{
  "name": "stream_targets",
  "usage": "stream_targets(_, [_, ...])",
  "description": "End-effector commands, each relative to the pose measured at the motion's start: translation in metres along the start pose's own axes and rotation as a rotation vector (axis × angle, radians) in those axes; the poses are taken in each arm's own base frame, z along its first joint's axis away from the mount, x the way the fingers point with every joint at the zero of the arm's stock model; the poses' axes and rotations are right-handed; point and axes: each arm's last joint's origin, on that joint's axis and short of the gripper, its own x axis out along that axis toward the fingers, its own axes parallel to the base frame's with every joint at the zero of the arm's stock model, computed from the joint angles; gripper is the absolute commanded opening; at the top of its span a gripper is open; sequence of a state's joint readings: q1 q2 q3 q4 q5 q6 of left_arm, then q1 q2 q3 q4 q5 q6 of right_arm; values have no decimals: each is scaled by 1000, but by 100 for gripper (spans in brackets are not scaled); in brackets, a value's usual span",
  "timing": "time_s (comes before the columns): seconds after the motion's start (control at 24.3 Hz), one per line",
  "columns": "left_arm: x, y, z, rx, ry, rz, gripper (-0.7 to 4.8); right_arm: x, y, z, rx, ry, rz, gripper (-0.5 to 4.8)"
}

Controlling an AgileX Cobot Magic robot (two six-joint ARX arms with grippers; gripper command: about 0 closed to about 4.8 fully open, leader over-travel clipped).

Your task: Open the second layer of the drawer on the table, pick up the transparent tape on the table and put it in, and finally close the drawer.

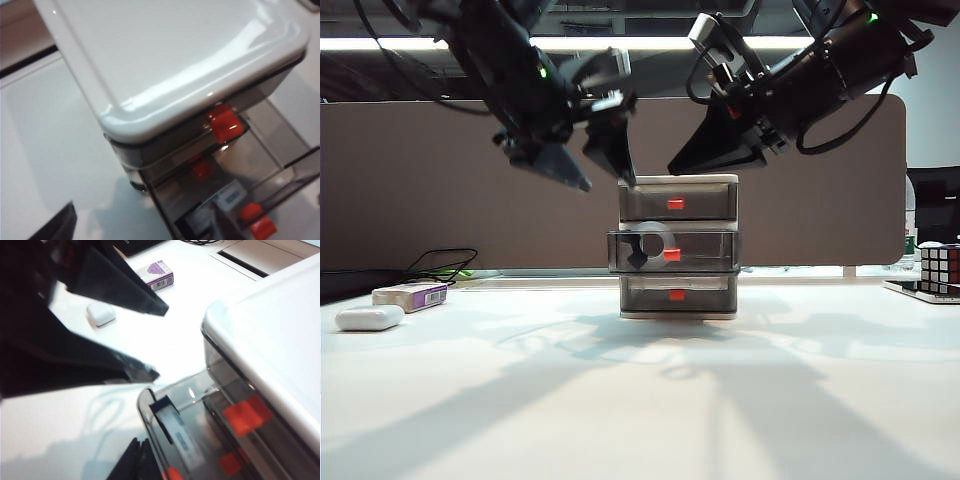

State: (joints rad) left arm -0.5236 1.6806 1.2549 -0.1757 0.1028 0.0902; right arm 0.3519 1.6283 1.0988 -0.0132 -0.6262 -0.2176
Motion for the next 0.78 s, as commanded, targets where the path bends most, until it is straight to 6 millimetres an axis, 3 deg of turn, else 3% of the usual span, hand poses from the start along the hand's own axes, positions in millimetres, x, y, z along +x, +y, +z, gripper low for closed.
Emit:
stream_targets(0.04, [-8, -1, -2, 3, 53, -11, 330, 6, 8, 3, -16, -16, 42, -4])
stream_targets(0.45, [-10, -2, -14, 35, 170, -25, 331, 40, 15, -15, -4, 50, 59, -4])
stream_targets(0.78, [-10, -2, -14, 37, 174, -26, 331, 43, 11, -15, -16, 39, 16, -3])
